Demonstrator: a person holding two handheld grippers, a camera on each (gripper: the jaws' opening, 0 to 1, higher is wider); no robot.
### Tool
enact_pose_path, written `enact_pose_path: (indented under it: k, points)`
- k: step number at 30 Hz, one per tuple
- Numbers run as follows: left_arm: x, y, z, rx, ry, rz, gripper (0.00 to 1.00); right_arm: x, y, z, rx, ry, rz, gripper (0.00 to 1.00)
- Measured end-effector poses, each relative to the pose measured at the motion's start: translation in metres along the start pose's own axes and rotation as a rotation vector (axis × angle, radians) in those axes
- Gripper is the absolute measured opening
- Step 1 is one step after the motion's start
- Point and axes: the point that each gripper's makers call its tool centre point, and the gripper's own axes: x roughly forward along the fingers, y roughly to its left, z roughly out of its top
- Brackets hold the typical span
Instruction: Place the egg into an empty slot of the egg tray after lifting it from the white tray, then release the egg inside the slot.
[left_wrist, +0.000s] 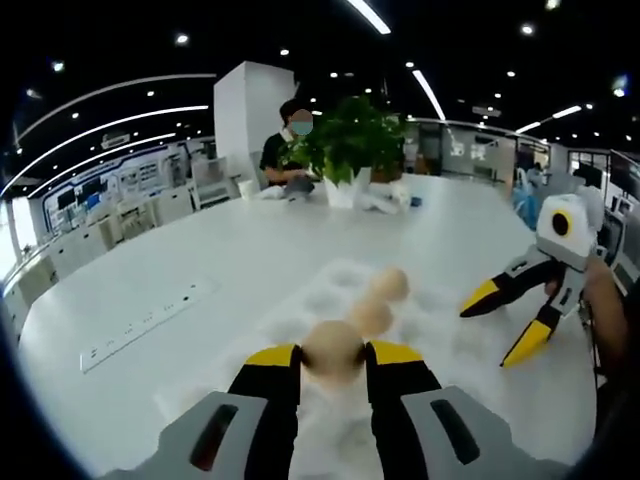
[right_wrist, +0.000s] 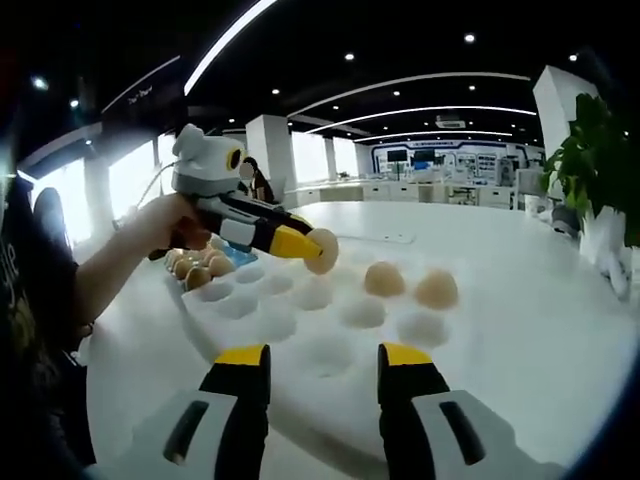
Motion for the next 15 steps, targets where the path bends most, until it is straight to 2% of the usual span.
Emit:
enact_pose_path:
  k: [15]
  points:
    - [-0.0090, 0.0055, 0.0006, -0.003, -0.007, 0.000, 0.25, 0.0033, 0.0006, 0.0012, -0.017, 0.027, -0.011, 0.46]
